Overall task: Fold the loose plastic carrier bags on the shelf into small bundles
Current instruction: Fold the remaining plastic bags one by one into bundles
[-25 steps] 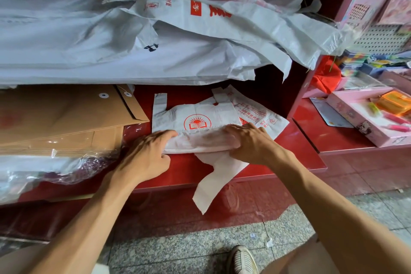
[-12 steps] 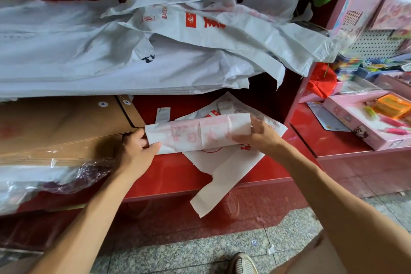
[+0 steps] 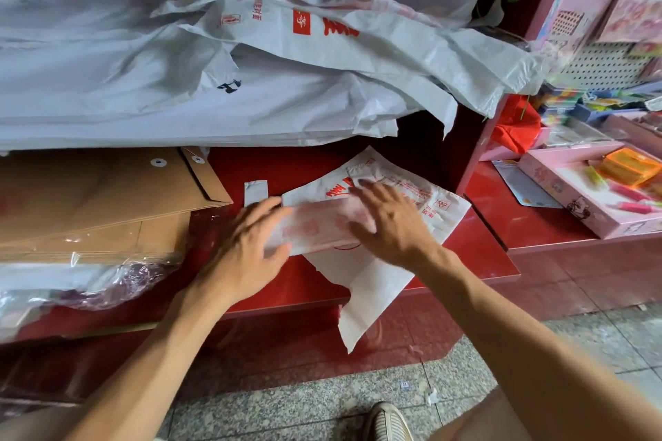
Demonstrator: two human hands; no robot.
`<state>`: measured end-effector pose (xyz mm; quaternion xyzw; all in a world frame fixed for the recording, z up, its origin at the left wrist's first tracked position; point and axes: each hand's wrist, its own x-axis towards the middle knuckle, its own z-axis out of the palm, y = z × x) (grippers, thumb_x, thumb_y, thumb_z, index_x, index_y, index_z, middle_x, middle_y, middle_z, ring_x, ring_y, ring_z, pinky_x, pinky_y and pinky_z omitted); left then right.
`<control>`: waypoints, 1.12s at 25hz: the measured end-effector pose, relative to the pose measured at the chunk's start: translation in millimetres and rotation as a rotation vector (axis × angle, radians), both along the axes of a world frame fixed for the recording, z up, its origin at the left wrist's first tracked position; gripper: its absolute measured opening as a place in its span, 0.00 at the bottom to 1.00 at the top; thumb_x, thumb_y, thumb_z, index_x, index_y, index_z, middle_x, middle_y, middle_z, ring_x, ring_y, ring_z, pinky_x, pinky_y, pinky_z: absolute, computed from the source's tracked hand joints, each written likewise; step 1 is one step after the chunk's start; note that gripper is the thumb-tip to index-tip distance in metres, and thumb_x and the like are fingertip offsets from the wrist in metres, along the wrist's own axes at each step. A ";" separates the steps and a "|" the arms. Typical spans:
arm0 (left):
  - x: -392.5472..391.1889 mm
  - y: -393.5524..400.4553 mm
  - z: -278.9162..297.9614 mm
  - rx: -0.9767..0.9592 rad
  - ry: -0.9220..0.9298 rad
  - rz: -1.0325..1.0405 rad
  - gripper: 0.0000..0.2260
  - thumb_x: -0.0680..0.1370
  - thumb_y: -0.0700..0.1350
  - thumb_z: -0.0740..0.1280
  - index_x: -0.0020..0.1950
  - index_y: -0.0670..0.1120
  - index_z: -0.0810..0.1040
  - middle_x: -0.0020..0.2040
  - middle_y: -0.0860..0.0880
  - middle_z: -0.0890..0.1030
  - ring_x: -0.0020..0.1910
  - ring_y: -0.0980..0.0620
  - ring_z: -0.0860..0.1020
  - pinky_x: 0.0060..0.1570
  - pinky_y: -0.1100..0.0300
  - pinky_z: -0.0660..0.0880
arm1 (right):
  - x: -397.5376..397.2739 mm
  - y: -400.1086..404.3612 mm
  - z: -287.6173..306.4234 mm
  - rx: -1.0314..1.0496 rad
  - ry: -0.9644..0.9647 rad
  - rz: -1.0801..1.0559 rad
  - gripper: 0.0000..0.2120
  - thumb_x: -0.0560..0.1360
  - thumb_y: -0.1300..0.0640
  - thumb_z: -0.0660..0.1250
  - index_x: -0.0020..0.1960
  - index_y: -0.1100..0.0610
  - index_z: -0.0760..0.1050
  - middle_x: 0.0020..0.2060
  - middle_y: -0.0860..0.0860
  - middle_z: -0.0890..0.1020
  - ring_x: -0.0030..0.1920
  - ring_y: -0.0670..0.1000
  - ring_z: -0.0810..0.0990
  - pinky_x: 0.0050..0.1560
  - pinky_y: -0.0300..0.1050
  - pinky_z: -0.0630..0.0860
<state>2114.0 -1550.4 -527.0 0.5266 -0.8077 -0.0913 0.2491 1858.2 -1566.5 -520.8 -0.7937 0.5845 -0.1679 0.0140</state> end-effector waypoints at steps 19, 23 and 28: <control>28.1 -21.7 2.0 0.316 0.706 0.271 0.13 0.81 0.49 0.63 0.44 0.39 0.74 0.38 0.49 0.69 0.40 0.52 0.67 0.44 0.56 0.60 | -38.5 -7.0 34.0 0.425 -0.803 0.028 0.24 0.71 0.42 0.70 0.64 0.49 0.76 0.60 0.43 0.79 0.59 0.43 0.78 0.56 0.39 0.74; 34.1 -23.5 -3.6 0.455 0.913 0.251 0.09 0.79 0.49 0.64 0.48 0.45 0.79 0.47 0.49 0.78 0.49 0.51 0.74 0.53 0.52 0.69 | -39.7 -6.4 19.8 0.332 -0.344 -0.010 0.26 0.71 0.58 0.75 0.67 0.53 0.73 0.58 0.47 0.78 0.55 0.50 0.79 0.51 0.41 0.78; 33.9 -20.5 -3.8 0.402 0.833 0.355 0.05 0.80 0.48 0.64 0.46 0.48 0.76 0.45 0.50 0.72 0.47 0.52 0.69 0.45 0.56 0.64 | -35.4 -12.6 25.5 0.322 -1.007 -0.172 0.10 0.74 0.56 0.72 0.50 0.62 0.80 0.45 0.62 0.82 0.41 0.50 0.80 0.44 0.48 0.75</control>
